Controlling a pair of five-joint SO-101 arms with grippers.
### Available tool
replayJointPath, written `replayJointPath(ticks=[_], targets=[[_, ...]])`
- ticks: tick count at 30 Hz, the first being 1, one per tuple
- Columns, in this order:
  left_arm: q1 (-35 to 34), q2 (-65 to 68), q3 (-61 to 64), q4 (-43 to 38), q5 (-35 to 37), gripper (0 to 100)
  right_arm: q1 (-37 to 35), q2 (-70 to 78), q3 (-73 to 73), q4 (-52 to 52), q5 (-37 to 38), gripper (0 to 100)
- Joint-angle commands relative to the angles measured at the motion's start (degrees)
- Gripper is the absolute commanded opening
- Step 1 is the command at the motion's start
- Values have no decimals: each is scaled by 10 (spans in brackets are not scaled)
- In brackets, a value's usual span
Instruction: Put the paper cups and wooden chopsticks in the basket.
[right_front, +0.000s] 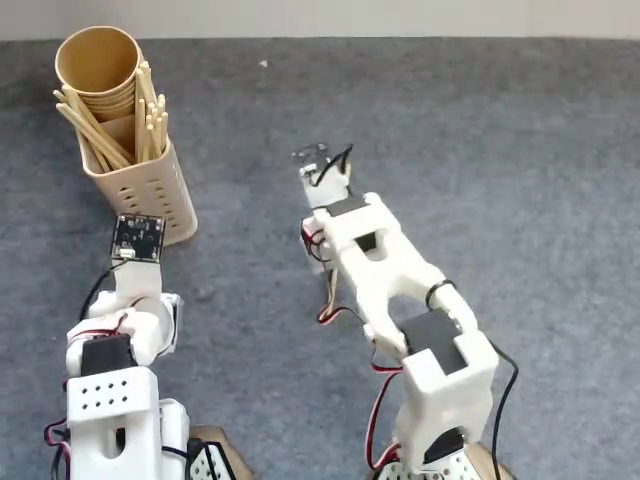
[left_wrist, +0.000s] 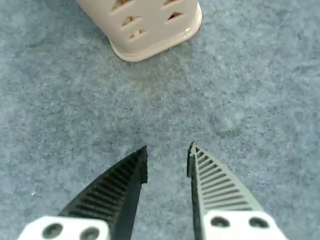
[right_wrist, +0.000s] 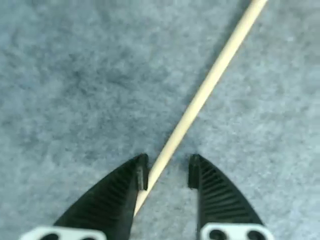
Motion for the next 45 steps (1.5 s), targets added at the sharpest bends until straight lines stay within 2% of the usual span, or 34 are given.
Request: replayJointPath(ticks=[1, 9, 14, 16, 20, 25, 28, 32, 38, 45], targets=[[9, -2, -4, -10, -3, 148, 9, 5, -11, -8, -18, 3], [9, -2, -2, -18, -3, 147, 22, -21, -11, 20, -11, 6], [9, -2, -2, -18, -3, 147, 29, -203, -7, 32, -11, 5], [9, -2, 3, -19, -3, 147, 31, -310, -3, -8, -21, 5], [9, -2, 27, -69, -3, 147, 33, -509, 65, -138, -91, 5], [11, -2, 44, -101, -3, 147, -5, -619, 164, -431, -142, 5], [28, -2, 45, -99, -3, 147, -40, -599, 174, -560, -144, 5], [31, -2, 45, -99, -3, 147, -113, -516, 110, -651, -142, 5], [31, 0, 45, -99, -3, 147, -185, -323, -45, -662, -140, 5], [31, 0, 45, -99, -3, 147, -199, -116, -211, -662, -78, 5]])
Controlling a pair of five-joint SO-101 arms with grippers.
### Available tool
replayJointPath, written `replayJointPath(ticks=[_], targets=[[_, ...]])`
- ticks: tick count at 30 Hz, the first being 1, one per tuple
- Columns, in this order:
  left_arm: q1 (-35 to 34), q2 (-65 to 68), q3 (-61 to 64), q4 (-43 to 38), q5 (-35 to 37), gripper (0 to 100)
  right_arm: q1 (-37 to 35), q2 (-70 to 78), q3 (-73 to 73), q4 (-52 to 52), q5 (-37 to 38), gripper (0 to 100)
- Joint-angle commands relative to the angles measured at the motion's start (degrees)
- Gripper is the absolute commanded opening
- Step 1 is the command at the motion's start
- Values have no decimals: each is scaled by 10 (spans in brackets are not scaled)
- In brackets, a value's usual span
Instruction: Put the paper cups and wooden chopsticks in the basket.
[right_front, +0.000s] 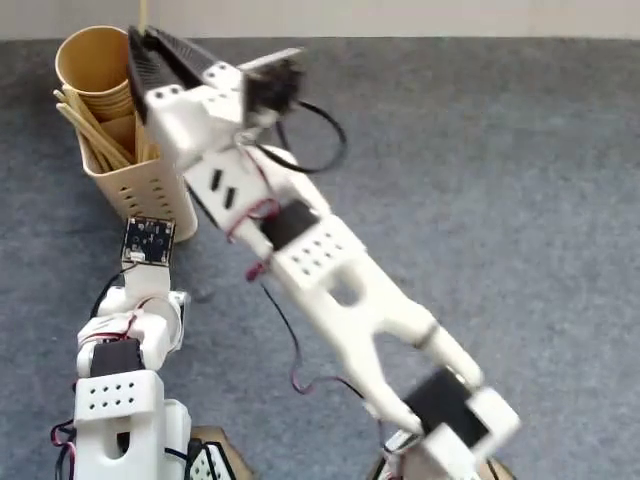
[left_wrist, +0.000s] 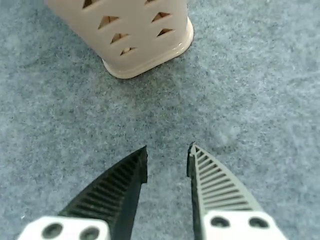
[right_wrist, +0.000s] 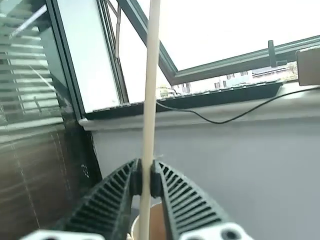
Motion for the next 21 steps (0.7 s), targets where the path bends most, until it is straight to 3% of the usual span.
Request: replayJointPath(ticks=[1, 8, 14, 21], targets=[[10, 0, -3, -10, -3, 147, -10, 63, -74, -11, 23, 5], [10, 0, -3, -10, -3, 147, -16, 79, -77, -7, 24, 29], [10, 0, -3, -10, -3, 147, -20, 77, -80, 58, 21, 240], [10, 0, -3, -10, -3, 147, -16, 76, -81, 65, 21, 164]])
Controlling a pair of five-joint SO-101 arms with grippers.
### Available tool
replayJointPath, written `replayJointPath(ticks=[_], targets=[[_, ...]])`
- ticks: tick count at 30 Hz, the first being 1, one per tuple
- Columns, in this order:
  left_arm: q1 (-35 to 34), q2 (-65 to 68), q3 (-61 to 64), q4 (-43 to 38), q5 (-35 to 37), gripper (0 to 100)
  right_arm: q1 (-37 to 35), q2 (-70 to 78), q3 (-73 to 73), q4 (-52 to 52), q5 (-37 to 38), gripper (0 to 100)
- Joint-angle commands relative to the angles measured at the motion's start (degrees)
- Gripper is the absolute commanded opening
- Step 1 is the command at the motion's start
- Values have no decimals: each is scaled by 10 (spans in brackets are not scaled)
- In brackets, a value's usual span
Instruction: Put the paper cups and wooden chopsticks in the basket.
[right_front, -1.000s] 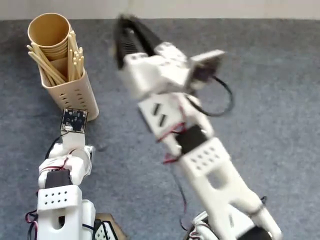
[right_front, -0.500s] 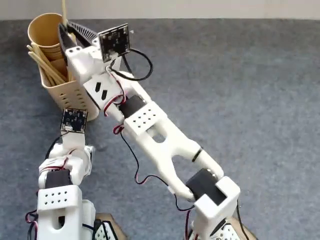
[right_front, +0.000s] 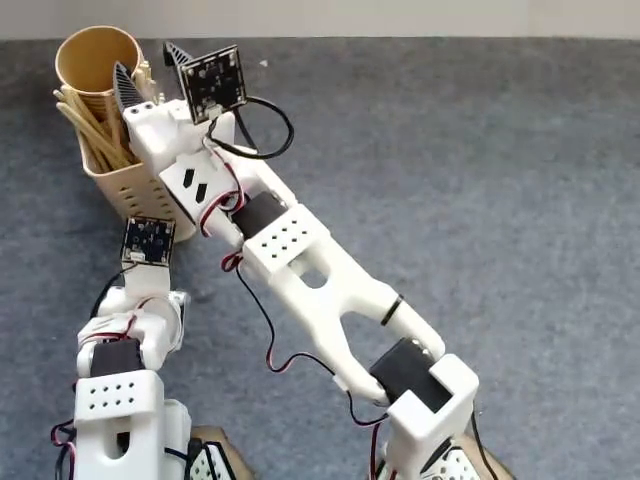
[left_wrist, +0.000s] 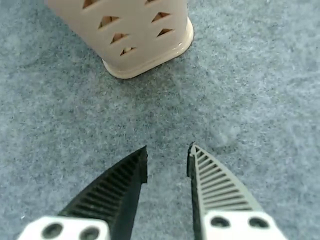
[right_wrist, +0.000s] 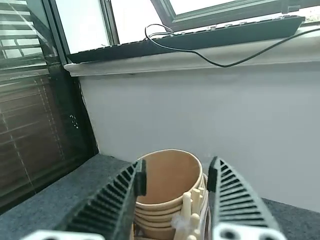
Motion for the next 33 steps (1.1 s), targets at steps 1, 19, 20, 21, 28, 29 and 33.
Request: replayJointPath(ticks=[1, 19, 20, 21, 28, 29, 33], targets=[[10, 0, -2, -10, -3, 147, 0, -13, -28, 2, 6, 148], [-2, -4, -59, -14, 18, 147, 129, -523, 159, 496, 4, 4], [6, -5, -58, -19, 31, 147, 141, -560, 211, 495, 4, 4], [15, -10, -54, -25, 37, 147, 151, -601, 264, 495, 4, 4], [35, -154, 36, -29, 39, 147, 247, -896, 656, 438, 7, 4], [35, -187, 58, -29, 39, 147, 265, -938, 704, 429, 7, 4], [35, -323, 143, -27, 39, 147, 300, -1079, 851, 420, 8, 4]])
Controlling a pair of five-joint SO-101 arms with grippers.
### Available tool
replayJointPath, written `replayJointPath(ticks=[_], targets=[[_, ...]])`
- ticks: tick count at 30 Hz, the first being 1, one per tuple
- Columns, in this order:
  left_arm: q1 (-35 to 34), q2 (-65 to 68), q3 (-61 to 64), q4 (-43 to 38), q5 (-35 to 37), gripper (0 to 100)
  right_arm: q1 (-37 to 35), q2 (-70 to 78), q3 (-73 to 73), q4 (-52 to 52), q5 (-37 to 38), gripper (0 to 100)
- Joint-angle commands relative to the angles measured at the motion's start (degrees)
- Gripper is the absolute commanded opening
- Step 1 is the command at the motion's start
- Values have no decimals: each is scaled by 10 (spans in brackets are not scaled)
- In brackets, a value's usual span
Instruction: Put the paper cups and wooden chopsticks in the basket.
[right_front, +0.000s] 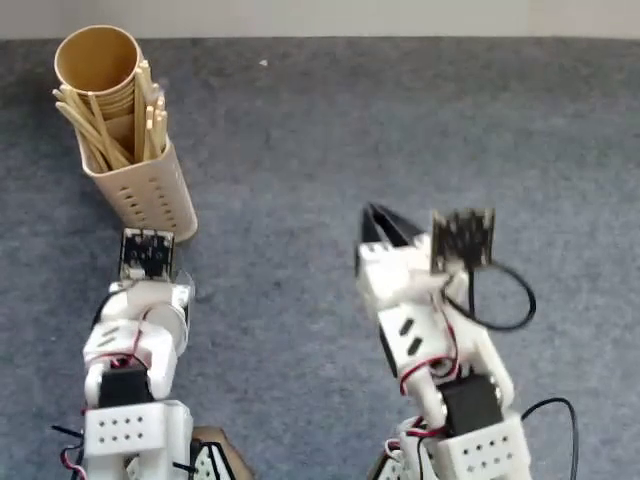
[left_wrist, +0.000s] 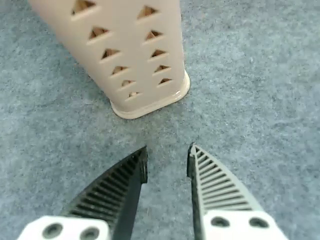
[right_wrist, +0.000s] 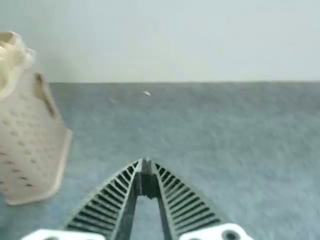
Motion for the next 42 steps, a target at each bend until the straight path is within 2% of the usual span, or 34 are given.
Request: replayJointPath(ticks=[1, 3, 7, 15, 21, 27, 35, 39, 42], targets=[[8, -118, 38, -6, 5, 147, 29, -132, 118, -17, 8, 4], [8, -148, 33, 16, 5, 147, 36, -181, 166, -16, 8, 4], [21, -117, 36, 36, 5, 150, 68, -165, 223, -19, 5, 4], [18, -105, 36, 128, 5, 150, 131, -175, 305, -3, 8, 4], [18, -105, 36, 175, 5, 149, 259, -174, 307, 58, 8, 4], [18, -106, 35, 328, 6, 148, 353, -174, 307, 167, 8, 4], [18, -106, 35, 326, 6, 148, 434, -174, 307, 319, 8, 4], [18, -106, 35, 326, 6, 148, 441, -174, 307, 385, 7, 4], [18, -106, 35, 326, 6, 148, 441, -175, 307, 389, 8, 4]])
